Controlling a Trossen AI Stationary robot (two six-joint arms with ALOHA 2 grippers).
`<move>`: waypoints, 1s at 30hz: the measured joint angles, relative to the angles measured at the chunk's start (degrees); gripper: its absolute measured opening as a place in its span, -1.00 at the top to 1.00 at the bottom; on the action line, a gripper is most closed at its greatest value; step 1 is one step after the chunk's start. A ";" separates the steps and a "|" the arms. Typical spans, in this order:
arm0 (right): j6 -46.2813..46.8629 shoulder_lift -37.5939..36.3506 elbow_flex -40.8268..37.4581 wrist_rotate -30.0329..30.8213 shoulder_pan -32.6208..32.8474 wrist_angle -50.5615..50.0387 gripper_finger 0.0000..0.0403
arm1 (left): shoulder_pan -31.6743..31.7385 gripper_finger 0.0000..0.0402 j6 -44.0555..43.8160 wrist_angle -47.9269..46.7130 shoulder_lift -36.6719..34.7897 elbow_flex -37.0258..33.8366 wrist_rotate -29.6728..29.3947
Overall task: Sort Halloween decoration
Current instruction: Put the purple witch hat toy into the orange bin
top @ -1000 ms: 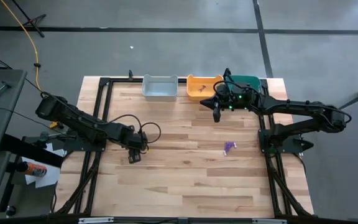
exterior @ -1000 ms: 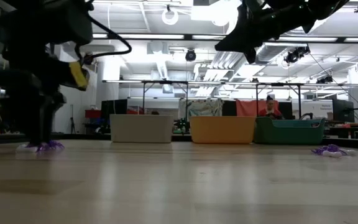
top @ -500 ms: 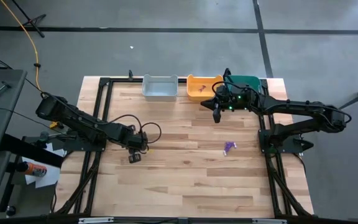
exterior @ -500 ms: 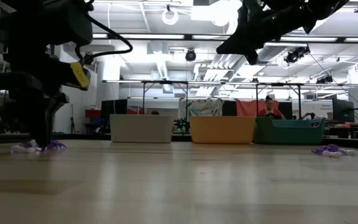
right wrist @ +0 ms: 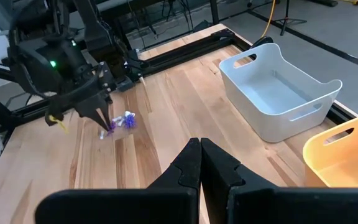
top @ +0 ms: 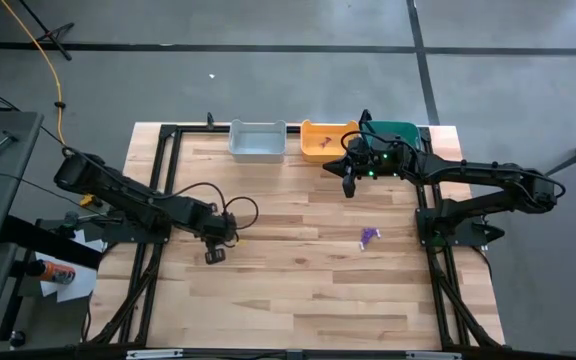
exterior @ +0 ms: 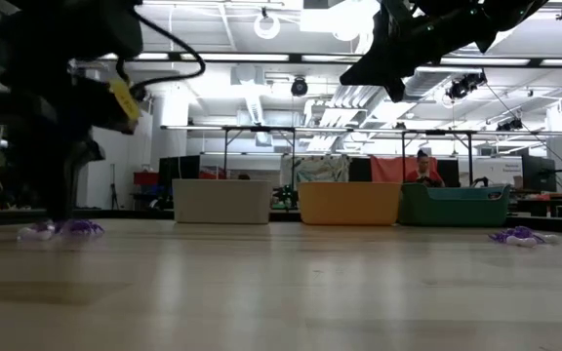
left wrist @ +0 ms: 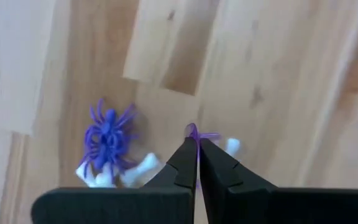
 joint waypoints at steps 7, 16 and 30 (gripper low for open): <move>-0.28 0.00 0.00 -0.01 0.00 0.04 1.00 | 3.18 1.00 3.21 5.09 -9.67 0.00 -0.49; -6.38 0.00 0.00 -2.66 0.02 1.44 1.00 | 18.45 1.00 14.75 39.14 -13.70 0.02 0.37; -4.70 0.00 0.00 -7.86 0.95 16.66 1.00 | 30.01 1.00 14.91 63.04 -10.78 1.26 12.29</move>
